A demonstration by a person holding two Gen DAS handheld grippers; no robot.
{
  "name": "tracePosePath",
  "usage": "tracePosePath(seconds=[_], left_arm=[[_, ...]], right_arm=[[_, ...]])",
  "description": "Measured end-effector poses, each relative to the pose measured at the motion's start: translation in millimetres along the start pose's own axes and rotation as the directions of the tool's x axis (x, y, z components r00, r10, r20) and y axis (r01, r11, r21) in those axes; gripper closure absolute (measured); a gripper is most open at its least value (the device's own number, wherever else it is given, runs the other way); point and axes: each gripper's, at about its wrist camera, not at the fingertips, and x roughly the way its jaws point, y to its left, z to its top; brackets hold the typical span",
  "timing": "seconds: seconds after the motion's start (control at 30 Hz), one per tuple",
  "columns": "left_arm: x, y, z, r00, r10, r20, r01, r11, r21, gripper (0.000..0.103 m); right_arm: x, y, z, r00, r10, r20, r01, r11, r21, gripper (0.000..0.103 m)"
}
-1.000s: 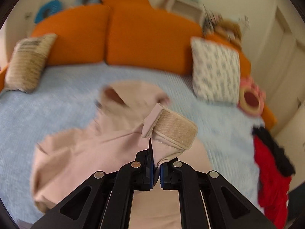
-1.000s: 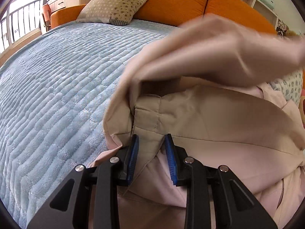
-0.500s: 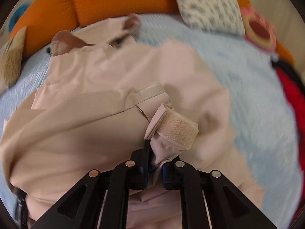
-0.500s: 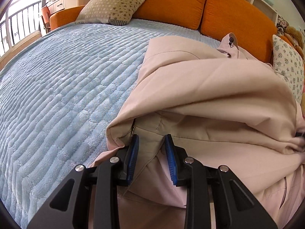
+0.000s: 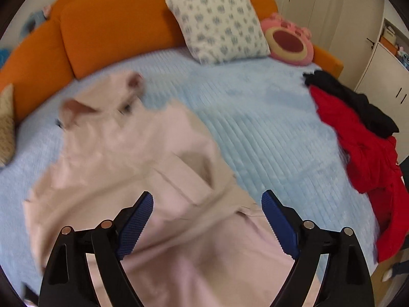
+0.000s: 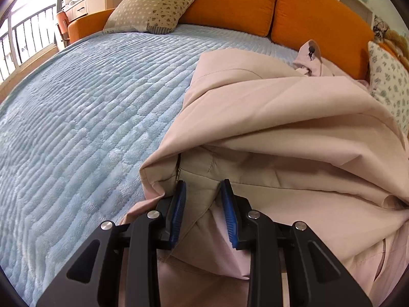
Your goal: Fold large clothes
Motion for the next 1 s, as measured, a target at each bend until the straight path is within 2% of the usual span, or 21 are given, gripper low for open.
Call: tracePosePath(seconds=[0.07, 0.13, 0.2, 0.27, 0.3, 0.37, 0.43, 0.57, 0.67, 0.73, 0.9, 1.0], left_arm=[[-21, 24, 8, 0.998, 0.061, 0.018, -0.061, 0.998, 0.005, 0.012], [-35, 59, 17, 0.991, 0.132, 0.02, -0.131, 0.991, -0.036, 0.012], [-51, 112, 19, 0.99, 0.141, -0.004, -0.14, 0.978, -0.156, 0.012], [-61, 153, 18, 0.992, 0.124, -0.009, -0.122, 0.96, -0.251, 0.012], [-65, 166, 18, 0.991, 0.137, -0.002, -0.133, 0.954, -0.268, 0.012], [-78, 195, 17, 0.977, 0.209, 0.027, -0.193, 0.939, -0.283, 0.012], [-81, 218, 13, 0.964, 0.263, 0.033, -0.242, 0.925, -0.293, 0.012], [-70, 250, -11, 0.96, 0.278, 0.039, -0.247, 0.902, -0.353, 0.012], [-53, 257, -36, 0.945, 0.324, 0.032, -0.291, 0.884, -0.367, 0.014], [-39, 255, -54, 0.941, 0.339, 0.022, -0.308, 0.88, -0.361, 0.016], [-25, 248, -83, 0.939, 0.342, 0.028, -0.309, 0.877, -0.367, 0.016], [-24, 248, -92, 0.928, 0.37, 0.028, -0.339, 0.875, -0.346, 0.016]], right_arm=[[-6, -4, 1, 1.0, 0.027, -0.016, -0.027, 0.999, -0.02, 0.073], [-14, -8, 0, 0.998, 0.049, -0.033, -0.05, 0.998, -0.032, 0.073], [-24, -17, -4, 0.996, 0.086, -0.04, -0.086, 0.996, -0.01, 0.067], [-32, -27, -10, 0.991, 0.123, -0.048, -0.122, 0.992, 0.026, 0.055], [-37, -33, -14, 0.988, 0.145, -0.047, -0.143, 0.989, 0.045, 0.051], [-49, -48, -25, 0.978, 0.201, -0.049, -0.196, 0.977, 0.089, 0.038], [-60, -62, -35, 0.975, 0.221, -0.033, -0.215, 0.969, 0.123, 0.038], [-83, -111, -52, 0.973, 0.23, 0.001, -0.225, 0.95, 0.219, 0.038], [-101, -160, -58, 0.981, 0.186, 0.049, -0.193, 0.942, 0.274, 0.038], [-114, -193, -56, 0.992, 0.109, 0.069, -0.125, 0.946, 0.3, 0.036], [-151, -263, -38, 0.99, 0.006, 0.143, -0.054, 0.941, 0.333, 0.037], [-160, -305, -20, 0.985, -0.073, 0.156, 0.02, 0.949, 0.314, 0.025]])
